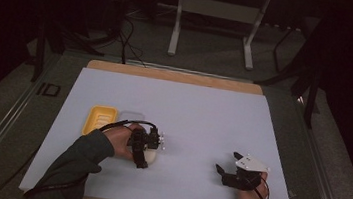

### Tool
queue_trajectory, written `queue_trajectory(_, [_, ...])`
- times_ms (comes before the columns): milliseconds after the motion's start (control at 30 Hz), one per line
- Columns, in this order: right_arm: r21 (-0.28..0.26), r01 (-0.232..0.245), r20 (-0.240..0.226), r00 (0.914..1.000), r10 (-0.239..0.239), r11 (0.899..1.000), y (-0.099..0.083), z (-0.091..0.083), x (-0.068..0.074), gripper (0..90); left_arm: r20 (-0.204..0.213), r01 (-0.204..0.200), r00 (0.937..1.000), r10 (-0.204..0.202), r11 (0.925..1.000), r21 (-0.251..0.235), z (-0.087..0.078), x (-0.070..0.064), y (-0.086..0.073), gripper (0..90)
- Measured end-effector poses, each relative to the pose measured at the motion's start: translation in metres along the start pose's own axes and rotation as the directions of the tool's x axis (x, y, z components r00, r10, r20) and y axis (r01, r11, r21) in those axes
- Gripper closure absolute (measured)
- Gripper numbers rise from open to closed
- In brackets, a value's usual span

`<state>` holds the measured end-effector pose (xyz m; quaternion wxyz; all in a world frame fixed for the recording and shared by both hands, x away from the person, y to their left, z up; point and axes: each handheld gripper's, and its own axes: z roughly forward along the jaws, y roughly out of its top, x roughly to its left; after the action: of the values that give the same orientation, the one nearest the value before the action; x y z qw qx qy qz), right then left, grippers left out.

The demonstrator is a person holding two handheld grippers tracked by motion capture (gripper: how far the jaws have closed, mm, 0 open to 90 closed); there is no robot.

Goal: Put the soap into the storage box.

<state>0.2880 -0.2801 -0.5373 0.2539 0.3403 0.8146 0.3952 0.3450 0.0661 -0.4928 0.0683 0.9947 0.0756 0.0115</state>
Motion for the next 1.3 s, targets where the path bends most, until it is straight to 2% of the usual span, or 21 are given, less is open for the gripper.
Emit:
queue_trajectory(233, [0.000,0.000,0.000,1.0000,0.000,1.000,0.000,0.000,0.000,18.8,0.001,0.014,0.9999,-0.014,0.9998,-0.016,-0.009,0.002,-0.002,24.7])
queue_trajectory(667, [-0.001,0.000,0.000,1.0000,0.000,1.000,0.000,0.000,0.000,18.8,-0.016,0.015,0.9998,-0.015,0.9995,-0.028,-0.021,0.006,-0.004,24.7])
queue_trajectory(1300, [-0.002,0.001,0.001,1.0000,-0.001,1.000,0.000,0.000,0.000,18.8,-0.039,0.051,0.9978,-0.054,0.9965,-0.066,-0.042,0.013,-0.013,24.8])
